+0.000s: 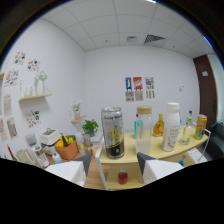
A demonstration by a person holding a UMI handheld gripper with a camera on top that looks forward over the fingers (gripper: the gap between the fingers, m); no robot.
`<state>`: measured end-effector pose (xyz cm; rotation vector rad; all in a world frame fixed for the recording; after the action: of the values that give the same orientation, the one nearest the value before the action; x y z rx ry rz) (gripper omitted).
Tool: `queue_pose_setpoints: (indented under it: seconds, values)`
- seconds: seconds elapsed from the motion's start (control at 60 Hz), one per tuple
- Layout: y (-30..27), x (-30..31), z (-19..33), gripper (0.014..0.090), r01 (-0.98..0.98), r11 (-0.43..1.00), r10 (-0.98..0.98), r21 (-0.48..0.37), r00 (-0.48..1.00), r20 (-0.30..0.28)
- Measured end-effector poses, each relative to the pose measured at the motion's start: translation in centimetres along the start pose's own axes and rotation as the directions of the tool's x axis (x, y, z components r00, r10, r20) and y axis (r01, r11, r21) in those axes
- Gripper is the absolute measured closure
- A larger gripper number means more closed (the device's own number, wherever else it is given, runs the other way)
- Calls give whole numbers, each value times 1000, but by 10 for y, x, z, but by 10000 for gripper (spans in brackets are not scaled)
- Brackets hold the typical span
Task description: Make me a cup of Mojito.
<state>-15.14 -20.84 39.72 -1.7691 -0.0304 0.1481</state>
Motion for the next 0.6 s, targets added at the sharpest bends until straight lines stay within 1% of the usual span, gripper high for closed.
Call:
queue_pose_setpoints:
  seconds: [0.067, 0.117, 0.2, 0.35, 0.383, 0.467, 0.517, 0.567, 0.6]
  values:
    - [-9, -6, 24, 196, 1, 1000, -1, 11, 1000, 10]
    - [-14, -8, 39, 196, 5, 1000, -5, 17, 1000, 6]
    - [-24, -8, 61, 198, 13, 1000, -12, 28, 1000, -14]
    - [-27, -7, 94, 206, 31, 999, -31, 17, 999, -31]
    - [-28, -6, 99, 243, 34, 999, -34, 17, 999, -38]
    - [-30, 1, 107, 373, 39, 999, -37, 20, 997, -63]
    - [-31, 3, 109, 426, 37, 999, -35, 27, 997, -69]
    - [-35, 6, 108, 510, 31, 999, -28, 44, 996, -80]
    - [-34, 6, 107, 512, 28, 999, -24, 42, 997, -77]
